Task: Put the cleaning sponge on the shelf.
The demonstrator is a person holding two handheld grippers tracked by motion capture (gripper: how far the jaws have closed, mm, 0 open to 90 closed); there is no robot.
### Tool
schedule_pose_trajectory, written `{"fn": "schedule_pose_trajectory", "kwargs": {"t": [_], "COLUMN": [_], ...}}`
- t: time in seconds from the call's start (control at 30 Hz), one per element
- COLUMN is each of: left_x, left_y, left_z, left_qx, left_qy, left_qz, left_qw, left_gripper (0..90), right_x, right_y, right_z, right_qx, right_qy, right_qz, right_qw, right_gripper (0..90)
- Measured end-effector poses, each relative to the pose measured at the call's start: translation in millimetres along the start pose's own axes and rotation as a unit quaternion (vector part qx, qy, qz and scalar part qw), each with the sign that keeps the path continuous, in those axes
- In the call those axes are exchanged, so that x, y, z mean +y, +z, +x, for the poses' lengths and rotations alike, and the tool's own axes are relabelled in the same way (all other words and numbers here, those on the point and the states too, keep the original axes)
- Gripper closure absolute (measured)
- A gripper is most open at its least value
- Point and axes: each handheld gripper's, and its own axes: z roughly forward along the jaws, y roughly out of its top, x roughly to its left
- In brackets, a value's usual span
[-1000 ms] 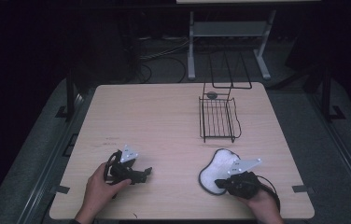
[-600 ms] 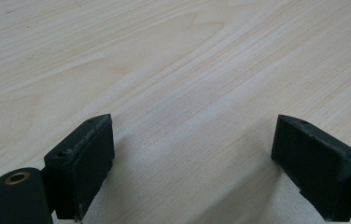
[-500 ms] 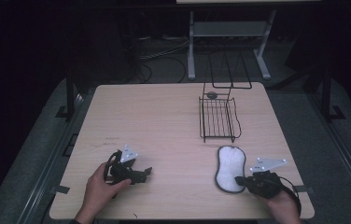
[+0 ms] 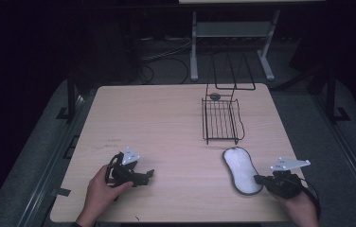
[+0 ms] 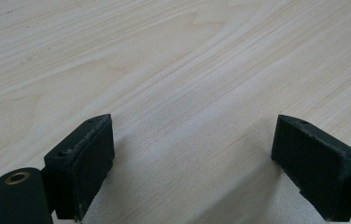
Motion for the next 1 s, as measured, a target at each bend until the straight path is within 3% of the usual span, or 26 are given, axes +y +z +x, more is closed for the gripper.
{"fn": "schedule_pose_trajectory", "kwargs": {"t": [0.3,0.6,0.83,1.0], "left_x": [0.0,0.0,0.0,0.0], "left_y": [0.0,-0.1,-0.1,-0.1], "left_z": [0.0,0.1,0.1,0.2], "left_qx": [0.0,0.0,0.0,0.0], "left_qy": [0.0,0.001,0.001,0.001], "left_qz": [0.0,0.001,0.001,0.001], "left_qw": [1.0,1.0,1.0,1.0], "left_gripper": [12.4,12.4,12.4,12.4], "right_x": [-10.0,-9.1,-3.8,0.6], "right_y": [-12.9,-15.5,-20.9,-21.5], "right_z": [-21.0,-21.4,-19.9,-20.6], "right_qx": [-0.034,-0.031,-0.028,-0.036], "right_qy": [0.027,0.024,0.03,0.043], "right_qz": [-0.003,-0.01,-0.027,-0.036], "right_qw": [0.9991,0.9992,0.9988,0.9978], "right_gripper": [89.9,87.5,74.4,56.8]}}
